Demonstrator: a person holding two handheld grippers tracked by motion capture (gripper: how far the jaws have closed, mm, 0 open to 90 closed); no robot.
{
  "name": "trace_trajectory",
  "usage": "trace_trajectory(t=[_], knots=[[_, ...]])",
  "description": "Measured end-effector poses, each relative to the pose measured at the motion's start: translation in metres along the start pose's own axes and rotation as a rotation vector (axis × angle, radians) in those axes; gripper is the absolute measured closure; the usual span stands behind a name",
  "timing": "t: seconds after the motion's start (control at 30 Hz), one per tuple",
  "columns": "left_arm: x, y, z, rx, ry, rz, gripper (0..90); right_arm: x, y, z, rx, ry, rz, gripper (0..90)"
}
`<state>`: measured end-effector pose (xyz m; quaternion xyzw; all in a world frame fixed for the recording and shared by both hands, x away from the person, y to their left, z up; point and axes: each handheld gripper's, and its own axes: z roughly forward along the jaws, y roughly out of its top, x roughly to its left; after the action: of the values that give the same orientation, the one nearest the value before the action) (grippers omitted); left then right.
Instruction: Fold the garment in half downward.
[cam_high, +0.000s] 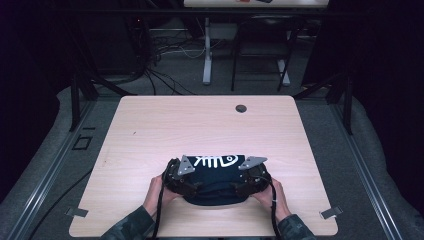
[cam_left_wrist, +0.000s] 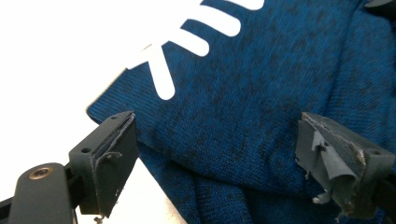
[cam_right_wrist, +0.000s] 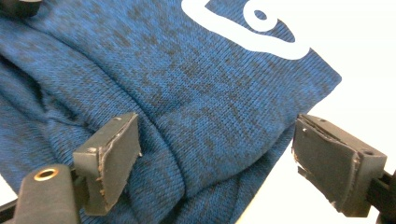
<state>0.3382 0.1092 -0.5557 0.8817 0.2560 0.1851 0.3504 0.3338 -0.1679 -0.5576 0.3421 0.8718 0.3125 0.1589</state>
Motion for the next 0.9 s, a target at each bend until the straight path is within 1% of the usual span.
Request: trace_trajectory(t=[0.07,0.17,0.23,0.33,0.4,0.5,0.6,0.67,0.77,0.8,0.83,0.87,0.9], knots=[[0.001,0.0,-0.006,-0.021,0.011,0.001,13.7,0.0,0.0,-0.006,-0.016,-0.001,0.008,13.3],[0.002,0.0,-0.013,-0.03,0.027,-0.004,11.8,-0.001,-0.002,-0.017,-0.036,-0.009,0.02,9.9],[0.003,-0.002,-0.017,-0.029,0.038,-0.008,9.8,-0.003,-0.004,-0.026,-0.056,-0.018,0.032,8.3],[0.005,-0.006,-0.023,-0.029,0.064,-0.017,5.7,-0.008,-0.007,-0.038,-0.085,-0.031,0.054,6.3],[0.008,-0.008,-0.025,-0.026,0.074,-0.031,3.5,-0.01,-0.01,-0.045,-0.107,-0.038,0.075,5.4],[0.012,-0.013,-0.028,-0.022,0.081,-0.048,2.1,-0.014,-0.016,-0.054,-0.117,-0.052,0.096,4.0],[0.016,-0.019,-0.028,-0.004,0.092,-0.062,1.2,-0.019,-0.025,-0.059,-0.12,-0.063,0.124,2.6],[0.019,-0.024,-0.027,0.004,0.103,-0.075,0.2,-0.024,-0.031,-0.06,-0.103,-0.075,0.143,2.3],[0.026,-0.033,-0.024,0.037,0.111,-0.098,0.0,-0.03,-0.043,-0.059,-0.076,-0.084,0.174,1.8],[0.029,-0.036,-0.023,0.053,0.114,-0.107,0.0,-0.032,-0.048,-0.059,-0.059,-0.092,0.177,1.3],[0.032,-0.04,-0.022,0.061,0.119,-0.122,0.0,-0.034,-0.053,-0.057,-0.052,-0.089,0.199,1.3],[0.036,-0.043,-0.02,0.071,0.111,-0.139,0.0,-0.036,-0.059,-0.056,-0.048,-0.083,0.217,1.3],[0.04,-0.046,-0.019,0.08,0.1,-0.16,0.0,-0.038,-0.064,-0.054,-0.032,-0.086,0.226,1.1]])
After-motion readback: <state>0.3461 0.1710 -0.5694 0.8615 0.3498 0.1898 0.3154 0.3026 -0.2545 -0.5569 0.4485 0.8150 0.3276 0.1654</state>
